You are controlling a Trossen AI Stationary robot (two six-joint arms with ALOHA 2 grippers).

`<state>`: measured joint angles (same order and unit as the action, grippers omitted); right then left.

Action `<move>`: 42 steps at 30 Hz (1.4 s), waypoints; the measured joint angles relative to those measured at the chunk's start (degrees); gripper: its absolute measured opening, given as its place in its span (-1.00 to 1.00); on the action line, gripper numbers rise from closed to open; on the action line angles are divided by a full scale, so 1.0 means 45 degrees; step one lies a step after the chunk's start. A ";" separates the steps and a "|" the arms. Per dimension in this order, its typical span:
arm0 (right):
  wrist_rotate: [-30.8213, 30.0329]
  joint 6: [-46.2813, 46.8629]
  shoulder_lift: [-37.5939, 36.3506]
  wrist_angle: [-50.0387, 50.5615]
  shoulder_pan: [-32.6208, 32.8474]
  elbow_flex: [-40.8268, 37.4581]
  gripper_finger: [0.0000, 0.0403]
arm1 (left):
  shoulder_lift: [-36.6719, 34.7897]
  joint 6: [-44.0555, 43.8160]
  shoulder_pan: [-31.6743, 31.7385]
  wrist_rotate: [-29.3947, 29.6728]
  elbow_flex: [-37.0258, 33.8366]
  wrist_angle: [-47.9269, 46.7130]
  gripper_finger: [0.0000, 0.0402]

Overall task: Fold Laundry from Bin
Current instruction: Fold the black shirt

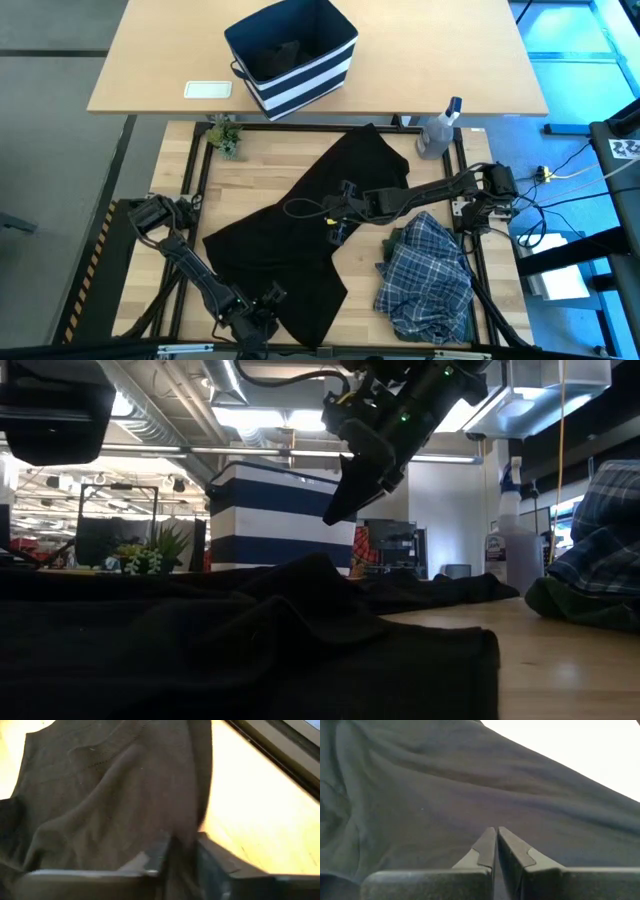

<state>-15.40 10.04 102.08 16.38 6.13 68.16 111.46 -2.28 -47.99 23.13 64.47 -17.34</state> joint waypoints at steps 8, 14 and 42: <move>0.0292 -0.1240 0.0000 0.0060 0.0430 0.0000 -0.91 | -0.0007 -0.1242 -0.0122 0.0315 -0.0015 -0.0021 -0.98; 0.0627 -0.2681 0.0000 0.0122 0.1519 0.0000 -0.91 | -0.0512 -0.2713 -0.0172 0.1419 -0.0024 -0.0184 -0.99; 0.0295 -0.4095 0.2459 -0.2895 0.6858 0.0010 0.45 | -0.1545 -0.6708 0.0020 0.4136 -0.0024 -0.1722 -1.00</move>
<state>-14.07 -8.39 113.15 3.35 36.99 68.20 104.51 -32.47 -47.91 41.74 64.36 -25.09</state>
